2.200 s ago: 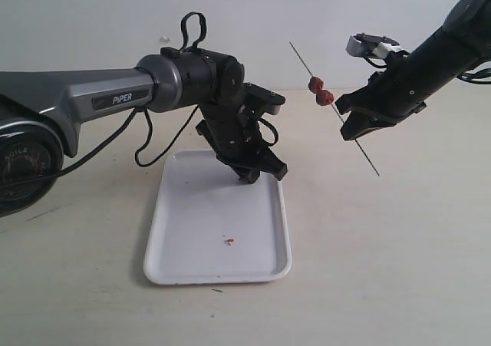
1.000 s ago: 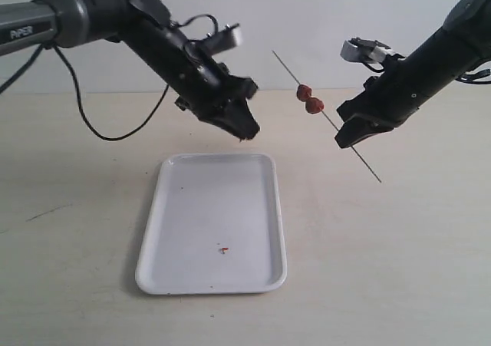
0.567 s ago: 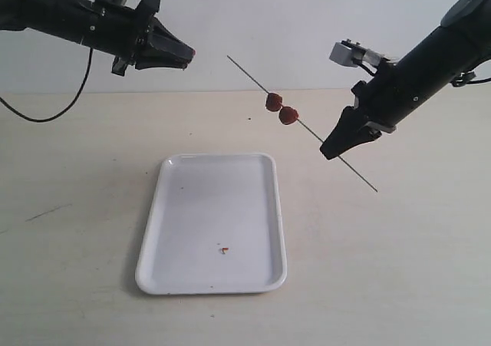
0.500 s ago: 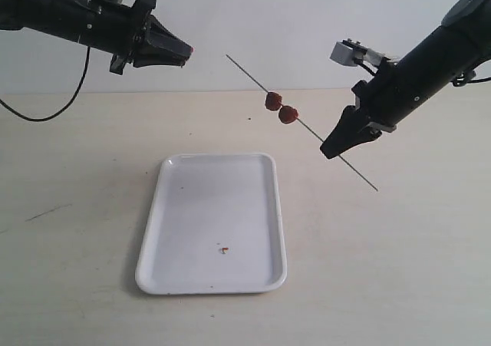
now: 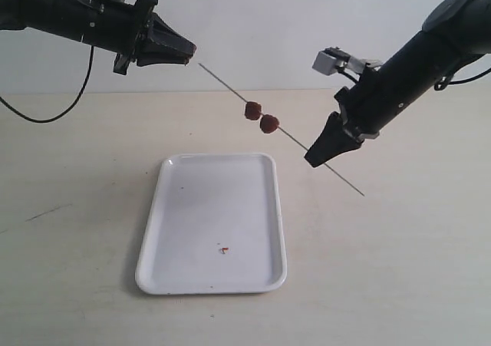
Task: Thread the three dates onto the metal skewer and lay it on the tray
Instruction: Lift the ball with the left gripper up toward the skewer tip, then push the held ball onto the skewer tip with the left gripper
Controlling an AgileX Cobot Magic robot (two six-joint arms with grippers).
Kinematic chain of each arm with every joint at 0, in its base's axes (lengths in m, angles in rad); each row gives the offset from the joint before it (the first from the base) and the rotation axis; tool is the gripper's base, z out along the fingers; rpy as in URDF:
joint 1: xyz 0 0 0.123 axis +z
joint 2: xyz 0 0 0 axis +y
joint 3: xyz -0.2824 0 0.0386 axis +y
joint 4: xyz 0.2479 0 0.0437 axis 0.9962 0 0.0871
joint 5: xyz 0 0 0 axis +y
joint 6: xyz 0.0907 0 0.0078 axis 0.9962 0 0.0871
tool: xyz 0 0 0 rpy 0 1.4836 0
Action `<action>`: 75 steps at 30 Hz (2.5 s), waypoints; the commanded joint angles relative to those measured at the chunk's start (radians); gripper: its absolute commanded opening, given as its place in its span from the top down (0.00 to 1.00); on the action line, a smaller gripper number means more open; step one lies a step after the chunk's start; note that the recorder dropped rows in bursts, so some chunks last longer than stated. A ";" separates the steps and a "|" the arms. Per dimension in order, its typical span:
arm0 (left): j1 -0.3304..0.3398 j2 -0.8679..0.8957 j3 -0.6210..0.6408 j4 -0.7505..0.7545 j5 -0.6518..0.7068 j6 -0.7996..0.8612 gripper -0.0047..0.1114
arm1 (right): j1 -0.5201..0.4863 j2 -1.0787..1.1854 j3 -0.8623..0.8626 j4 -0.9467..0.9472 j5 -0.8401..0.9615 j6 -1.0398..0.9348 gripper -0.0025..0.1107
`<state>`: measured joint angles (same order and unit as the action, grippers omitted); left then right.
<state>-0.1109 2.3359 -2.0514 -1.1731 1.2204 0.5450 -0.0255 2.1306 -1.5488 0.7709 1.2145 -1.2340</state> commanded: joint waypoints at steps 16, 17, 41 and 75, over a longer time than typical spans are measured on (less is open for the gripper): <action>-0.007 -0.012 0.003 -0.007 0.001 -0.006 0.81 | 0.013 0.000 -0.003 -0.005 -0.030 0.032 0.98; -0.007 -0.012 0.003 0.003 0.001 -0.006 0.81 | 0.011 0.000 -0.003 0.000 -0.033 0.032 0.98; -0.024 -0.008 0.003 -0.018 0.001 -0.006 0.81 | 0.011 -0.002 -0.003 0.050 -0.038 0.012 0.98; -0.154 -0.008 0.003 0.045 0.001 0.000 0.67 | 0.014 -0.002 -0.003 0.259 -0.073 -0.022 0.98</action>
<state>-0.2544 2.3359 -2.0514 -1.1285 1.2105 0.5432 -0.0117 2.1352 -1.5488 0.9877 1.1546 -1.2454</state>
